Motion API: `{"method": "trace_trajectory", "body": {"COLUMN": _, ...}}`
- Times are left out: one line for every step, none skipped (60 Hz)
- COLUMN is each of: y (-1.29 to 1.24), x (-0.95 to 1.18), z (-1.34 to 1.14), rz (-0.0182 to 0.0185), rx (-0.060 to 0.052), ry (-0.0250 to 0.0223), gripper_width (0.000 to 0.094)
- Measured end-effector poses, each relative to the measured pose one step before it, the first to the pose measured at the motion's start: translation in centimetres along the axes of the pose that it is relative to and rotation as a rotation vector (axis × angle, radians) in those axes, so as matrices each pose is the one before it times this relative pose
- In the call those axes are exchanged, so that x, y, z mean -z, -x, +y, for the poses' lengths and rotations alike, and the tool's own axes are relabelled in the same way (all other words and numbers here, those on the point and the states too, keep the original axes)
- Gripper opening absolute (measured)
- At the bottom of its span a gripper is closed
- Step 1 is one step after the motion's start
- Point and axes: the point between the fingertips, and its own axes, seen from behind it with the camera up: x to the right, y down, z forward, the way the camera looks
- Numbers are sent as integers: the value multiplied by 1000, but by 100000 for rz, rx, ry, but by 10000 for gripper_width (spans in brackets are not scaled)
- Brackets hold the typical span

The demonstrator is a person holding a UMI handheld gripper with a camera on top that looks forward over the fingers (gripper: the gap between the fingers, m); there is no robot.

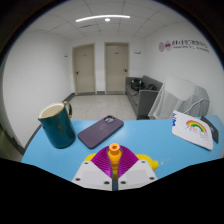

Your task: Unplug charger

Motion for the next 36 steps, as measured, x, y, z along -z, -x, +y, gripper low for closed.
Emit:
{"method": "trace_trajectory", "body": {"y": 8, "x": 175, "z": -99, "rz": 373, "rx": 521, "ry": 990, "gripper_width": 40}}
{"method": "trace_trajectory", "body": {"y": -40, "x": 477, "z": -661, "rz": 178, "rx": -374, "ry": -547, "gripper_width": 40}}
{"method": "trace_trajectory", "body": {"y": 108, "x": 504, "z": -1145, "rz": -795, "rx": -1041, "ry": -2873, "gripper_width": 40}}
{"method": "trace_trajectory", "body": {"y": 412, "x": 586, "z": -1692, "rz": -1810, "rx": -1591, "ry": -3836, "gripper_width": 42}}
{"method": "trace_trajectory", "body": {"y": 435, "x": 648, "z": -1958, "rz": -1975, "rx": -1539, "ry": -4316, "gripper_width": 41}}
{"method": "trace_trajectory", "body": {"y": 137, "x": 715, "z": -1896, "rz": -1153, "rx": -714, "ry": -4016, "gripper_width": 40}}
{"method": "trace_trajectory", "body": {"y": -34, "x": 416, "z": -1968, "rz": 471, "rx": 460, "ry": -2126, "gripper_width": 41}}
{"method": "trace_trajectory", "body": {"y": -559, "x": 661, "z": -1746, "rz": 699, "rx": 1346, "ry": -2837, "gripper_width": 41}}
{"method": "trace_trajectory", "body": {"y": -518, "x": 478, "z": -1428, "rz": 1249, "rx": 1776, "ry": -2245, "gripper_width": 42}}
{"method": "trace_trajectory", "body": {"y": -779, "x": 406, "z": -1396, "rz": 1672, "rx": 1834, "ry": -1786, "gripper_width": 42}}
{"method": "trace_trajectory", "body": {"y": -871, "x": 373, "z": -1238, "rz": 1603, "rx": 1595, "ry": -1424, "gripper_width": 43}}
{"method": "trace_trajectory", "body": {"y": -782, "x": 324, "z": -1033, "rz": 1392, "rx": 1094, "ry": -1323, "gripper_width": 42}}
{"method": "trace_trajectory", "body": {"y": -814, "x": 301, "z": -883, "rz": 1158, "rx": 517, "ry": -1238, "gripper_width": 41}}
{"method": "trace_trajectory", "body": {"y": -812, "x": 173, "z": -647, "rz": 805, "rx": -11, "ry": -906, "gripper_width": 42}}
{"method": "trace_trajectory", "body": {"y": -736, "x": 157, "z": -462, "rz": 556, "rx": -292, "ry": -449, "gripper_width": 42}}
{"method": "trace_trajectory", "body": {"y": -213, "x": 346, "z": -538, "rz": 584, "rx": -507, "ry": -351, "gripper_width": 42}}
{"method": "trace_trajectory", "body": {"y": -841, "x": -512, "z": 146, "rz": 303, "rx": -353, "ry": 1478, "gripper_width": 41}}
{"method": "trace_trajectory", "body": {"y": -754, "x": -89, "z": 374, "rz": 490, "rx": 11, "ry": 1745, "gripper_width": 42}}
{"method": "trace_trajectory", "body": {"y": -674, "x": -57, "z": 603, "rz": 594, "rx": 422, "ry": 2492, "gripper_width": 43}}
{"method": "trace_trajectory", "body": {"y": -642, "x": -59, "z": 829, "rz": 627, "rx": 772, "ry": 2684, "gripper_width": 42}}
{"method": "trace_trajectory", "body": {"y": -708, "x": -182, "z": 988, "rz": 872, "rx": 930, "ry": 2816, "gripper_width": 42}}
{"method": "trace_trajectory", "body": {"y": -758, "x": -220, "z": 1174, "rz": 1038, "rx": 980, "ry": 3106, "gripper_width": 43}}
{"method": "trace_trajectory", "body": {"y": -737, "x": -70, "z": 2095, "rz": 831, "rx": 1099, "ry": 3361, "gripper_width": 43}}
{"method": "trace_trajectory", "body": {"y": -554, "x": -104, "z": 967, "rz": 613, "rx": 628, "ry": 4559, "gripper_width": 43}}
{"method": "trace_trajectory", "body": {"y": -520, "x": -260, "z": 1689, "rz": 578, "rx": 601, "ry": 5176, "gripper_width": 45}}
{"method": "trace_trajectory", "body": {"y": -379, "x": -346, "z": 1809, "rz": 402, "rx": 134, "ry": 4772, "gripper_width": 43}}
{"method": "trace_trajectory", "body": {"y": -326, "x": -410, "z": 1615, "rz": 155, "rx": -416, "ry": 4648, "gripper_width": 45}}
{"method": "trace_trajectory", "body": {"y": -219, "x": -356, "z": 1683, "rz": -238, "rx": -808, "ry": 4390, "gripper_width": 45}}
{"method": "trace_trajectory", "body": {"y": -74, "x": -405, "z": 1515, "rz": -510, "rx": -1096, "ry": 4165, "gripper_width": 44}}
{"method": "trace_trajectory", "body": {"y": -125, "x": -446, "z": 1320, "rz": -681, "rx": -1537, "ry": 3966, "gripper_width": 43}}
{"method": "trace_trajectory", "body": {"y": -526, "x": -1757, "z": 1994, "rz": 62, "rx": -749, "ry": 3668, "gripper_width": 44}}
{"method": "trace_trajectory", "body": {"y": 291, "x": 374, "z": 717, "rz": -1212, "rx": -2030, "ry": 1929, "gripper_width": 45}}
{"method": "trace_trajectory", "body": {"y": 29, "x": -398, "z": 816, "rz": -950, "rx": -1302, "ry": 2491, "gripper_width": 45}}
{"method": "trace_trajectory", "body": {"y": -22, "x": -415, "z": 761, "rz": -798, "rx": -977, "ry": 2207, "gripper_width": 47}}
{"method": "trace_trajectory", "body": {"y": -48, "x": -376, "z": 634, "rz": -467, "rx": -744, "ry": 1900, "gripper_width": 48}}
{"method": "trace_trajectory", "body": {"y": -133, "x": -357, "z": 522, "rz": 55, "rx": -487, "ry": 1637, "gripper_width": 48}}
